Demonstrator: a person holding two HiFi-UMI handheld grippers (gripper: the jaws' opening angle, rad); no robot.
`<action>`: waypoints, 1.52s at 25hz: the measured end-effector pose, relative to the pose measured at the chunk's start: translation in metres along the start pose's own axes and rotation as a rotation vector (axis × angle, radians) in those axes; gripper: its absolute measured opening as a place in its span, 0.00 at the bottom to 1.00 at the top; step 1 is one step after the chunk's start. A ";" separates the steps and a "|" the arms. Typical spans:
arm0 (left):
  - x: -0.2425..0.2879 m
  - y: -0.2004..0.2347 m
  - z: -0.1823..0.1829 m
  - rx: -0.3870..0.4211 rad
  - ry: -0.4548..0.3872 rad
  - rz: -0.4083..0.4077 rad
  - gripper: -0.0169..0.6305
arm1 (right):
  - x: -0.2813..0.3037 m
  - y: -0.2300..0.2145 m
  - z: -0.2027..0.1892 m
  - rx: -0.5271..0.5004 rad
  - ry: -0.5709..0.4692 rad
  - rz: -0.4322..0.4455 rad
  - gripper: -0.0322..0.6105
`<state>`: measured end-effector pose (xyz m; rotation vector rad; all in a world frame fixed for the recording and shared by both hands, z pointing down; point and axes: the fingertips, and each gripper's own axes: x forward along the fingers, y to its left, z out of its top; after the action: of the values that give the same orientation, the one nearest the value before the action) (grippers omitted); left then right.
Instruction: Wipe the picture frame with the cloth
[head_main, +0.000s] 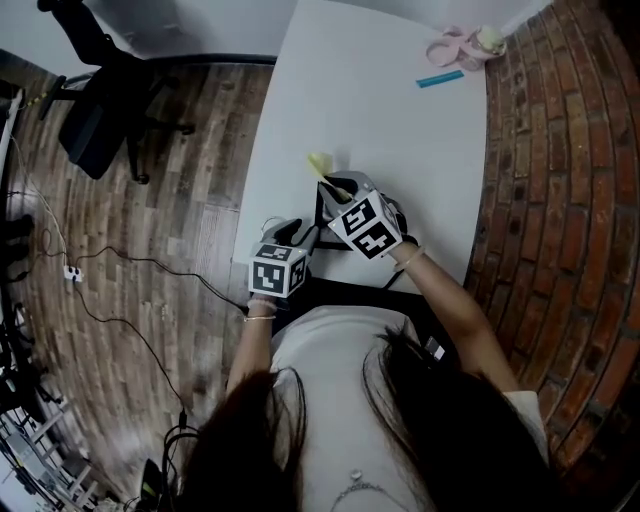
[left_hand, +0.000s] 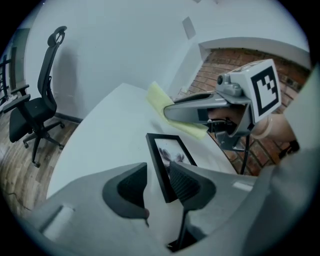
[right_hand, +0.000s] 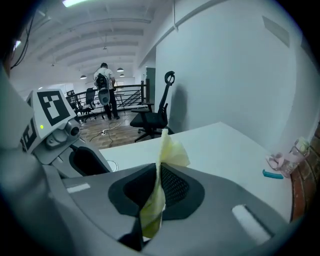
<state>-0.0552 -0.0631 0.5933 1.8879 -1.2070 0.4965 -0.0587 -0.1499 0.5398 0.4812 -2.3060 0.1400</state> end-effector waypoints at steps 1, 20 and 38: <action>0.001 0.000 -0.001 -0.003 0.008 -0.004 0.24 | 0.003 0.001 -0.002 -0.003 0.010 0.010 0.10; 0.015 0.012 -0.018 -0.067 0.091 -0.009 0.26 | 0.044 0.007 -0.034 0.019 0.161 0.111 0.10; 0.016 0.013 -0.019 -0.059 0.087 -0.002 0.27 | 0.044 0.001 -0.046 0.044 0.200 0.082 0.10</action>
<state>-0.0569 -0.0594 0.6210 1.7990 -1.1504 0.5315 -0.0565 -0.1514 0.6038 0.3767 -2.1310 0.2670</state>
